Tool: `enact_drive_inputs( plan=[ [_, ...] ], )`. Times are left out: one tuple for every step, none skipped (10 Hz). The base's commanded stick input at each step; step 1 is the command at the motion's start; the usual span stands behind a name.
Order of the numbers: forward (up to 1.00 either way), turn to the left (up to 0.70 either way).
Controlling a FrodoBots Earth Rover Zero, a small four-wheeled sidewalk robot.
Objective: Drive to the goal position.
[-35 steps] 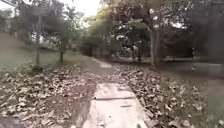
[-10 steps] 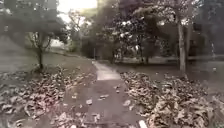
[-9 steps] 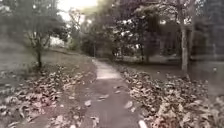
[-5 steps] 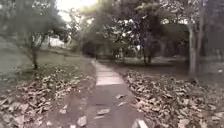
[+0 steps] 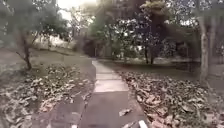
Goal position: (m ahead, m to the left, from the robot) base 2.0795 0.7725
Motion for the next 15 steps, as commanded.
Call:
enact_drive_inputs(
  plan=[
    [1.00, 0.03],
    [1.00, 0.03],
    [1.00, 0.04],
    [1.00, 0.03],
    [1.00, 0.03],
    [1.00, 0.03],
    [1.00, 0.04],
    [1.00, 0.14],
    [1.00, 0.34],
    [1.00, 0.13],
    [1.00, 0.01],
    [1.00, 0.00],
    [1.00, 0.00],
    [1.00, 0.00],
    [1.00, 0.00]
  ],
)
